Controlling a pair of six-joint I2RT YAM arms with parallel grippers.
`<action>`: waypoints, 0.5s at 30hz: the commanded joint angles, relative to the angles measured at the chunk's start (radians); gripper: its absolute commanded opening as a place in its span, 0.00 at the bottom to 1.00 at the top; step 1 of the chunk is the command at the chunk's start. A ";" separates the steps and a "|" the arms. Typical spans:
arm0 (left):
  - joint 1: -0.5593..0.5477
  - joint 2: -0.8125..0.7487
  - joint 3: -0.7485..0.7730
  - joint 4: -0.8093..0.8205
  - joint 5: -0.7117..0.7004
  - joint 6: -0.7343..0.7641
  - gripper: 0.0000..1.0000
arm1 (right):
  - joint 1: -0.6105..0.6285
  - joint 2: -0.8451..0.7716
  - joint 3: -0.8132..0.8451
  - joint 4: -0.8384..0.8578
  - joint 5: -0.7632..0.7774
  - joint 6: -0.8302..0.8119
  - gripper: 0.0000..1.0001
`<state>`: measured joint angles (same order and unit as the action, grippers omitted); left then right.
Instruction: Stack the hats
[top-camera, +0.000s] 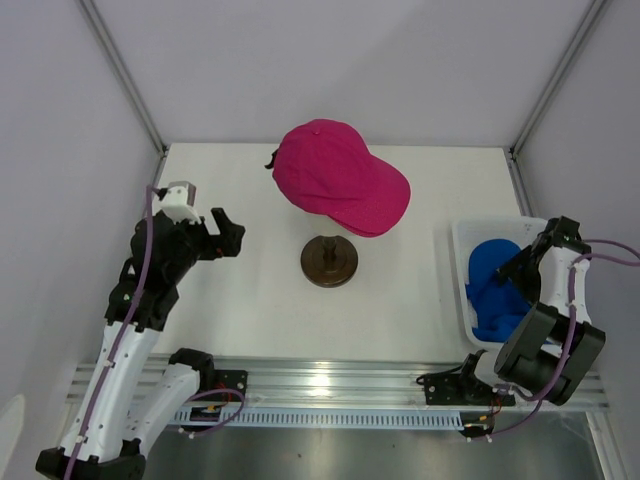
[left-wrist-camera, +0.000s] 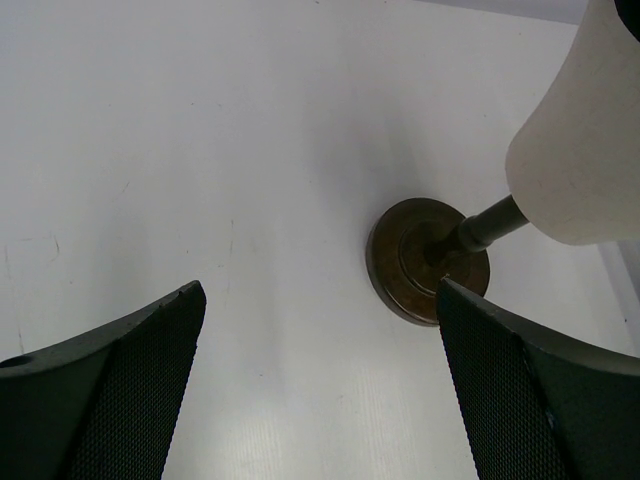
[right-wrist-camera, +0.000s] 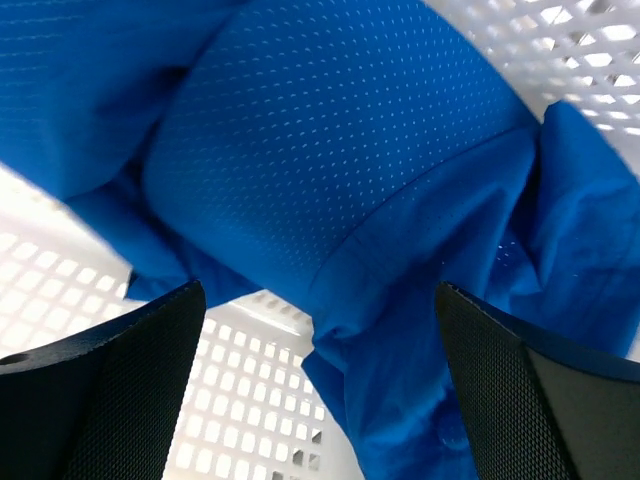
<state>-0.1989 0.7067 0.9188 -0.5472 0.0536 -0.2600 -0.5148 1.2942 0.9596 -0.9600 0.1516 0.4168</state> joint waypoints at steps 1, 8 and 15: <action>0.000 -0.001 -0.008 0.032 -0.023 0.022 1.00 | -0.005 0.039 0.001 0.024 0.042 0.069 0.99; 0.024 -0.047 -0.089 0.194 0.014 -0.007 1.00 | -0.007 -0.030 -0.033 0.078 0.037 0.243 1.00; 0.024 0.048 -0.008 0.115 0.068 -0.056 0.99 | -0.004 -0.263 -0.116 0.145 0.028 0.202 0.98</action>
<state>-0.1810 0.7120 0.8410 -0.4282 0.0818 -0.2871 -0.5156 1.0992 0.8654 -0.8635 0.1719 0.6212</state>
